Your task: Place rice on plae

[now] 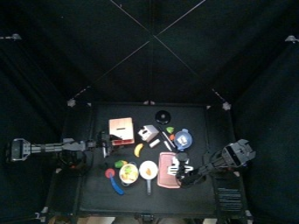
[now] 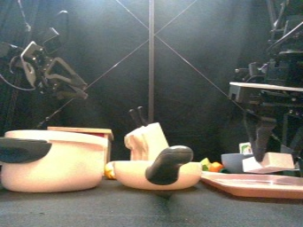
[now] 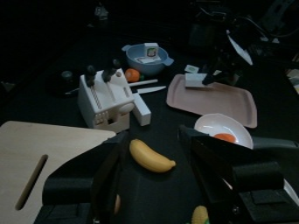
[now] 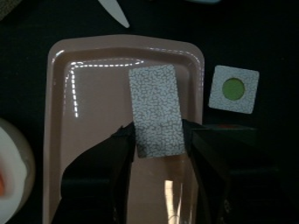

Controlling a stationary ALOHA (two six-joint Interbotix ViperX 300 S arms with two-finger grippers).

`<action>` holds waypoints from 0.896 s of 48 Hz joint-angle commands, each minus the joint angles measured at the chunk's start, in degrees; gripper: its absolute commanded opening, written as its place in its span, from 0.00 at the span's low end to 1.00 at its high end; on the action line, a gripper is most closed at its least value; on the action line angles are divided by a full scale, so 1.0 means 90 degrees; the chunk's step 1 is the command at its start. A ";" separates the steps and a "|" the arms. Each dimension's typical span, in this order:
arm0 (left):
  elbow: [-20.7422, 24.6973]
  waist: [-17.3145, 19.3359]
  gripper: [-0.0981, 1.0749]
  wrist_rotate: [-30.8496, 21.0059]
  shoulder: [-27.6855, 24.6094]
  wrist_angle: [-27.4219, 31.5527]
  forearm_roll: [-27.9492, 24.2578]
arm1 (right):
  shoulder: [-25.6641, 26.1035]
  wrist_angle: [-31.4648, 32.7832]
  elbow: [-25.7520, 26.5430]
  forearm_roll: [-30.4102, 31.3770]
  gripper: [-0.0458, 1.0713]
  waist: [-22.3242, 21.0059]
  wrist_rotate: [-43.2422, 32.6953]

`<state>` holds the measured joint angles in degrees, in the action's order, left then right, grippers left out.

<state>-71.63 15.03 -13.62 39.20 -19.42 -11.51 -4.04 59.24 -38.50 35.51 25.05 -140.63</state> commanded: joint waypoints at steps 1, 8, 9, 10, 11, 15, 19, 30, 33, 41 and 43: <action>0.0068 0.0000 0.83 0.0010 -0.0010 -0.0049 0.0010 | 0.0107 -0.0098 0.0039 0.0049 0.70 -0.0010 -0.0078; 0.0068 -0.0010 0.83 0.0000 -0.0010 -0.0049 0.0010 | 0.0059 -0.0215 -0.0010 0.0020 0.70 -0.0010 -0.0088; 0.0068 -0.0010 0.82 0.0000 -0.0010 -0.0049 0.0010 | 0.0059 -0.0225 -0.0020 0.0020 0.71 -0.0010 -0.0098; 0.0068 -0.0010 0.83 0.0000 -0.0010 -0.0049 0.0010 | 0.0049 -0.0234 -0.0020 0.0010 0.71 -0.0010 -0.0088; 0.0059 -0.0010 0.82 0.0000 -0.0010 -0.0049 0.0010 | 0.0049 -0.0244 -0.0020 0.0010 0.71 -0.0010 -0.0098; 0.0049 -0.0010 0.82 0.0000 -0.0010 -0.0059 0.0010 | 0.0039 -0.0293 -0.0029 0.0029 0.73 -0.0010 -0.0088; 0.0049 -0.0010 0.82 0.0000 -0.0010 -0.0049 0.0010 | 0.0039 -0.0352 -0.0039 0.0059 0.76 -0.0010 -0.0078; 0.0049 -0.0010 0.82 0.0000 -0.0010 -0.0059 0.0010 | 0.0049 -0.0391 -0.0049 0.0068 0.90 -0.0010 -0.0068; 0.0059 -0.0010 0.83 0.0000 -0.0010 -0.0049 0.0010 | 0.0049 -0.0381 -0.0029 0.0068 0.92 -0.0010 -0.0049; 0.0049 -0.0010 0.82 0.0000 -0.0010 -0.0049 0.0010 | 0.0078 -0.0391 -0.0029 0.0127 0.92 -0.0020 -0.0039; 0.0049 -0.0010 0.83 0.0000 -0.0010 -0.0049 0.0010 | 0.0078 -0.0400 -0.0020 0.0146 0.92 -0.0020 -0.0029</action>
<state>-71.89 15.03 -13.71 39.20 -19.42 -11.51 -4.75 55.63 -39.38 36.30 24.96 -140.98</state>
